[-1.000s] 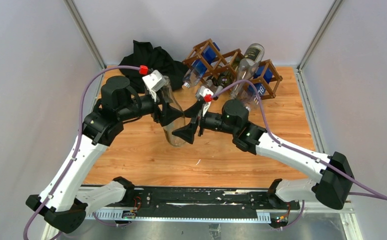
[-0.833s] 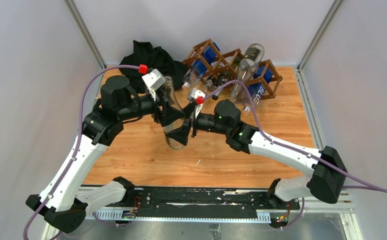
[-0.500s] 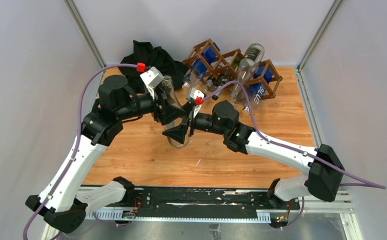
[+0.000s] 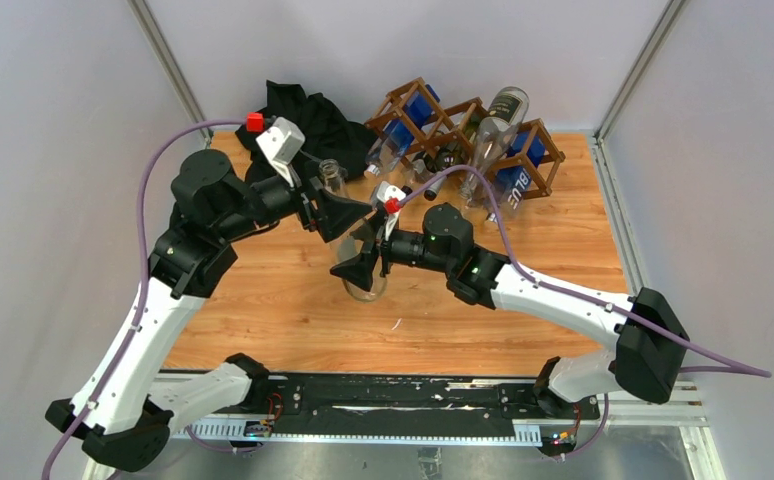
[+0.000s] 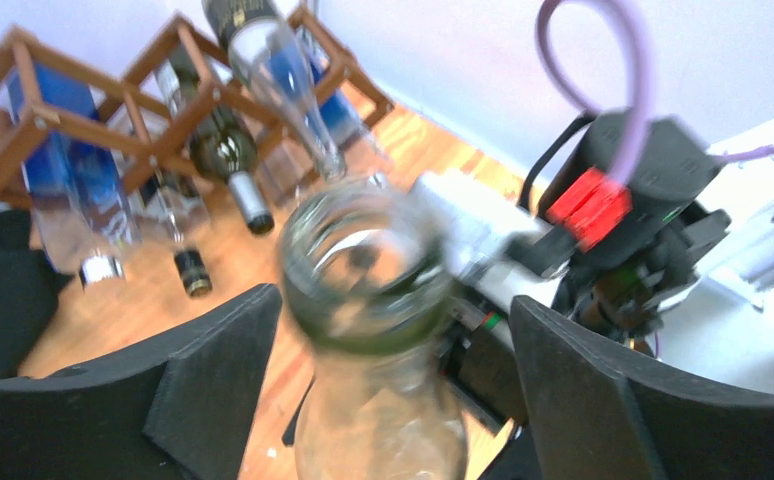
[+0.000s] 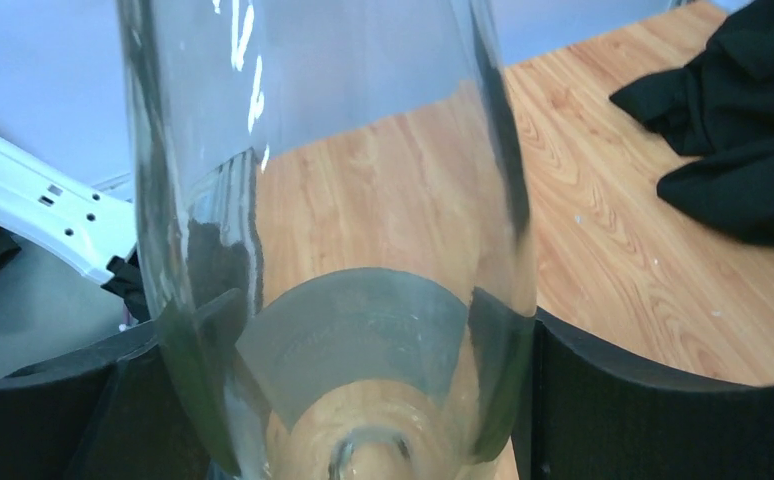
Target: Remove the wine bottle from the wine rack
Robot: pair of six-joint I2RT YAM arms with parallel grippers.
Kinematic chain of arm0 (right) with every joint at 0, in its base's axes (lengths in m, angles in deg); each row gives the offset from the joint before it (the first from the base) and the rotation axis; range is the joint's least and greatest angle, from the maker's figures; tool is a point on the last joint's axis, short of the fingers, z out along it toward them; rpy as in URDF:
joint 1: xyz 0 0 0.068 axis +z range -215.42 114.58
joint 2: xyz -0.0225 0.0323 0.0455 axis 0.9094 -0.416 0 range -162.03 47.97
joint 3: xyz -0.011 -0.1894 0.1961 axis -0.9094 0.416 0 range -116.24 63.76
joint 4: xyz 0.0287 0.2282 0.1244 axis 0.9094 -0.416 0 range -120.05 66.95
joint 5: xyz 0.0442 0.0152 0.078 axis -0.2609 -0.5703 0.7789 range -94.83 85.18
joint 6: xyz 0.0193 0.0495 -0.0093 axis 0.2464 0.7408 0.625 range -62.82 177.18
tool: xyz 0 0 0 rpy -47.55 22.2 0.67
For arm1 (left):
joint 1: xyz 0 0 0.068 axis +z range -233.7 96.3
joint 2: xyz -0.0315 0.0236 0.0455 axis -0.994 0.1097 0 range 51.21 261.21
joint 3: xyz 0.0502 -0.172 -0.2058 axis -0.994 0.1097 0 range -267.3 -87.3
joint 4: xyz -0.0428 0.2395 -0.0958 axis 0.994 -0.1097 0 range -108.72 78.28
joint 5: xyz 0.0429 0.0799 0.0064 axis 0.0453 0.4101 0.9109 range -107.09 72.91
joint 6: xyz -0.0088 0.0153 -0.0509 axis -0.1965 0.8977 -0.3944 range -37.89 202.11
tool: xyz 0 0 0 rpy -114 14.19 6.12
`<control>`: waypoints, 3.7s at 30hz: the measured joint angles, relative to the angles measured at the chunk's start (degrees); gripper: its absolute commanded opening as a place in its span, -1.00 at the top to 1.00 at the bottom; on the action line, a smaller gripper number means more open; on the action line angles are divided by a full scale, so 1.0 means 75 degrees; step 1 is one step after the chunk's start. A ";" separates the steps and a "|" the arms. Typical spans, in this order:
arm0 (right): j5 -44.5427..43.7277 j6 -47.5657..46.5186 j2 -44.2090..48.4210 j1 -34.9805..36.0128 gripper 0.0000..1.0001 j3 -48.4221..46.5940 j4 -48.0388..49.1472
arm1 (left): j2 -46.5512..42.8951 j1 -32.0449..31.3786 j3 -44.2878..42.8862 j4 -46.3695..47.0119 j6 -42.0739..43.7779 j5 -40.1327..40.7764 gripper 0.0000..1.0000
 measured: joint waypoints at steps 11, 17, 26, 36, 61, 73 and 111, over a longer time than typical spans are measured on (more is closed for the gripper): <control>-0.0032 -0.0032 0.0009 0.0012 1.00 0.0026 -0.0306 | -0.0146 0.0003 0.0047 0.0323 -0.0099 -0.0032 -0.36; 0.0038 -0.0064 0.0029 0.0067 1.00 0.0026 -0.0385 | -0.0157 0.0044 0.0157 0.0356 0.0085 0.0117 0.20; -0.0152 -0.0099 0.0052 0.0082 -0.56 0.0026 -0.0685 | 0.0140 0.0437 0.0125 0.0245 -0.0009 -0.0140 1.00; -0.0997 0.0070 0.0052 0.0038 -0.87 0.0038 -0.0807 | 0.0965 0.2063 -0.0251 0.0003 -0.0877 -0.1582 1.00; -0.2037 -0.0087 0.0050 -0.0012 -0.99 0.0256 -0.1029 | 0.1376 0.2530 -0.0256 -0.0484 0.1880 -0.1072 1.00; -0.2407 -0.0082 0.0364 -0.0035 -1.00 0.0600 -0.1303 | 0.1690 0.2923 -0.0099 -0.0420 0.3121 -0.0035 1.00; -0.3520 0.1376 0.0408 -0.4339 -0.94 -0.2763 -0.6097 | 0.4843 0.3789 -0.0108 0.3150 0.2932 -0.0125 1.00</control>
